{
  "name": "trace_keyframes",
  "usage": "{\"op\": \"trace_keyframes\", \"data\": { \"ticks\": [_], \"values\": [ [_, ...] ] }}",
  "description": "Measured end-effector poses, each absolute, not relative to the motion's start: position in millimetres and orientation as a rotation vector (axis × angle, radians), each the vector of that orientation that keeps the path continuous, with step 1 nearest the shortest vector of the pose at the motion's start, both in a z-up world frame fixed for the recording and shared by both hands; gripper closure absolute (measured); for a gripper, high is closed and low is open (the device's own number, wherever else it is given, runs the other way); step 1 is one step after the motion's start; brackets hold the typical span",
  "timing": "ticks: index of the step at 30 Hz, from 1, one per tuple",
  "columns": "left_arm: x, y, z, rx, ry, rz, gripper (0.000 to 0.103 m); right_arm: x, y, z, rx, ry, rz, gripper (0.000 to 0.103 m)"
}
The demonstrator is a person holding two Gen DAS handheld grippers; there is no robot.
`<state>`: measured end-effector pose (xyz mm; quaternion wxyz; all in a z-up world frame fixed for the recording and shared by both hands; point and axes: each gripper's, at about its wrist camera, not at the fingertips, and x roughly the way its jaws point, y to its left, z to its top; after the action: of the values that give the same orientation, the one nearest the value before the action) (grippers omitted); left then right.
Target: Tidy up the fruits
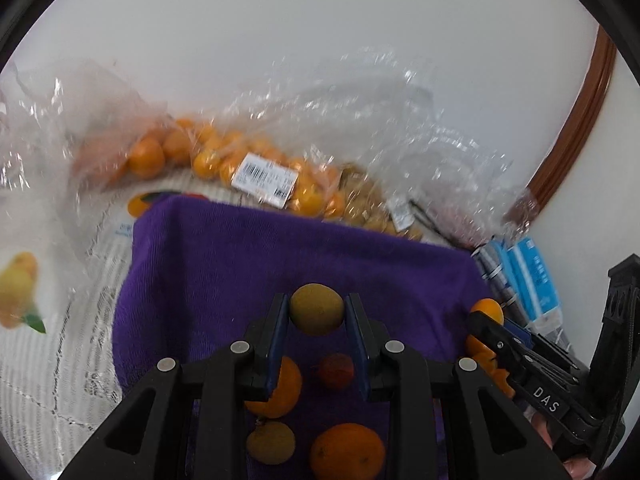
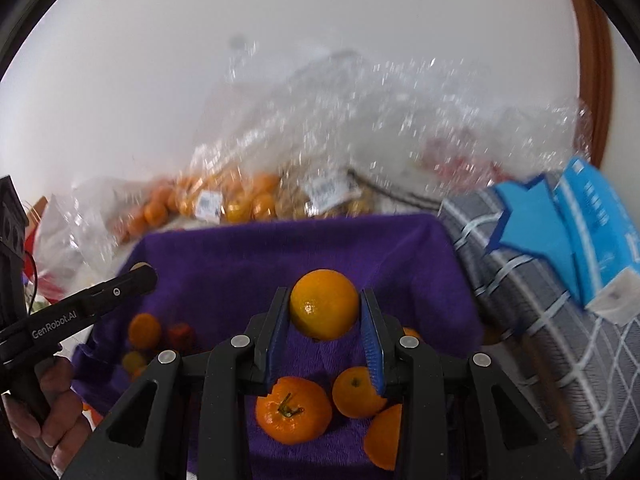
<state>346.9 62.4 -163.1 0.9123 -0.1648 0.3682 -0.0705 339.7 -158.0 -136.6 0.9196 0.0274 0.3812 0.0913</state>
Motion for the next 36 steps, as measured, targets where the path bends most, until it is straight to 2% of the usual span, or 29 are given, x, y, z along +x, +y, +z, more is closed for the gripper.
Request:
{"op": "trace_keyframes", "data": {
  "ticks": [7, 16, 19, 21, 23, 25, 27, 28, 31, 34, 36],
  "values": [
    [347.7, 58.3, -175.2, -0.305, 0.763, -0.137, 0.076, 346.3, -153.3, -155.3, 0.049, 0.835, 0.183, 0.069],
    [346.9, 59.4, -174.5, -0.311, 0.761, -0.142, 0.076, 338.2, -151.6, -155.5, 0.018, 0.798, 0.178, 0.068],
    [345.2, 58.0, -173.0, -0.294, 0.767, -0.129, 0.075, 335.9, -151.0, -153.7, 0.019, 0.793, 0.191, 0.062],
    [341.3, 56.0, -167.4, -0.273, 0.766, -0.116, 0.072, 332.1, -150.0, -148.2, 0.009, 0.782, 0.184, 0.051],
    [334.9, 52.3, -157.7, -0.247, 0.753, -0.108, 0.068, 325.1, -149.0, -138.4, -0.006, 0.754, 0.167, 0.050],
    [323.8, 47.7, -144.4, -0.208, 0.746, -0.092, 0.063, 313.4, -149.7, -122.9, -0.016, 0.721, 0.146, 0.044],
    [301.9, 44.7, -130.6, -0.191, 0.725, -0.092, 0.054, 296.1, -151.7, -104.4, -0.018, 0.706, 0.114, 0.033],
    [285.6, 42.2, -123.4, -0.185, 0.714, -0.091, 0.046, 288.6, -152.6, -97.6, -0.016, 0.707, 0.107, 0.032],
    [249.1, 34.8, -109.1, -0.142, 0.701, -0.082, 0.042, 258.9, -156.3, -75.6, -0.007, 0.736, 0.095, 0.029],
    [213.5, 35.0, -99.6, -0.153, 0.699, -0.072, 0.029, 223.6, -157.3, -60.0, -0.022, 0.758, 0.080, 0.028],
    [196.9, 38.1, -95.9, -0.186, 0.709, -0.064, 0.027, 196.0, -157.1, -53.1, -0.039, 0.741, 0.046, 0.028]
  ]
}}
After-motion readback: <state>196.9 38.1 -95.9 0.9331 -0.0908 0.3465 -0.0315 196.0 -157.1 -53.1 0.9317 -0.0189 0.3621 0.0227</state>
